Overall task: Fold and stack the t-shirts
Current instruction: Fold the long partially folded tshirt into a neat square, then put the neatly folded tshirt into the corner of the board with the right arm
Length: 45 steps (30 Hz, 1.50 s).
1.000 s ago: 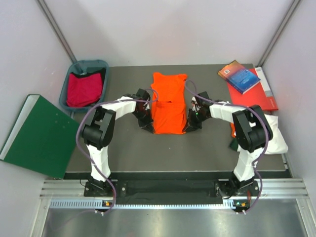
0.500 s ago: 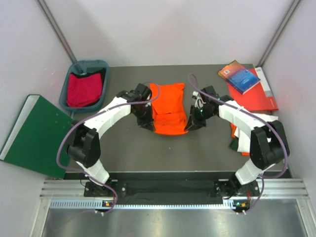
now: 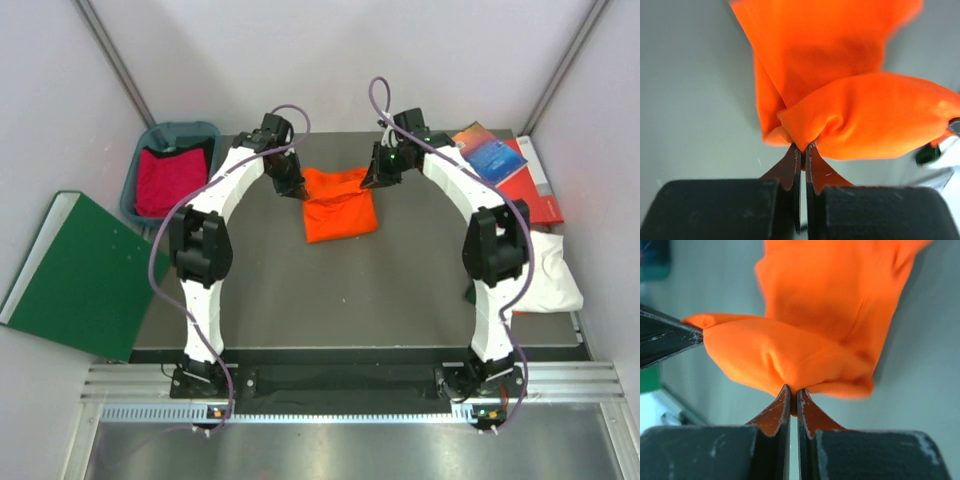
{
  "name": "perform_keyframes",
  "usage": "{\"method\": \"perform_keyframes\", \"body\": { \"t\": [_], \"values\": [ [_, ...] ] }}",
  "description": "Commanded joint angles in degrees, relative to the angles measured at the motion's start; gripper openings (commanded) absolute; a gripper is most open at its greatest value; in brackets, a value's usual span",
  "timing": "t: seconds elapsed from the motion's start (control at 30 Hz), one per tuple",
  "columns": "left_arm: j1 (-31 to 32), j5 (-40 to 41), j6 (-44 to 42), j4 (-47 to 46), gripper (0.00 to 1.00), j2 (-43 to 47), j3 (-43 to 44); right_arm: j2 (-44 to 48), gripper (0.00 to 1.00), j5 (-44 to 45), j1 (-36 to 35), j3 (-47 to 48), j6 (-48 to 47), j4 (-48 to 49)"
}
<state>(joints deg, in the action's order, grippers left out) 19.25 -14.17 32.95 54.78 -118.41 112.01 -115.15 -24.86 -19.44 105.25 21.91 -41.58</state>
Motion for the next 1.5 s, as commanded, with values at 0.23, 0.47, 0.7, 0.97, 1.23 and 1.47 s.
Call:
{"method": "perform_keyframes", "body": {
  "t": [0.23, 0.47, 0.7, 0.97, 1.23, 1.47],
  "values": [
    [-4.21, -6.04, 0.71, -14.26, 0.00, -11.40, 9.45, -10.61, 0.01, 5.88, 2.48, 9.80, -1.87, 11.96],
    [-4.92, -7.17, 2.73, -20.59, 0.27, -15.88, 13.84, -13.95, 0.14, 8.95, 2.74, 11.64, -0.29, 18.02],
    [-5.62, -5.35, 1.95, -23.05, 0.99, -13.36, 12.46, -16.16, 0.74, 8.25, 4.59, 7.63, 7.35, 32.31],
    [-5.45, -5.51, 1.41, -21.74, 0.99, -4.56, -4.83, -7.99, 0.83, 7.73, 5.73, 0.24, 5.95, 26.48],
    [-3.51, -6.48, 4.31, -25.69, 0.95, -0.15, -19.35, -1.39, 0.83, 4.74, 5.82, -16.21, 4.10, 25.76],
    [-1.76, -10.35, 5.55, -25.87, 0.86, -5.33, -18.67, -4.90, 0.83, 3.33, 3.45, -19.04, 4.28, 25.59]
  ]
}}
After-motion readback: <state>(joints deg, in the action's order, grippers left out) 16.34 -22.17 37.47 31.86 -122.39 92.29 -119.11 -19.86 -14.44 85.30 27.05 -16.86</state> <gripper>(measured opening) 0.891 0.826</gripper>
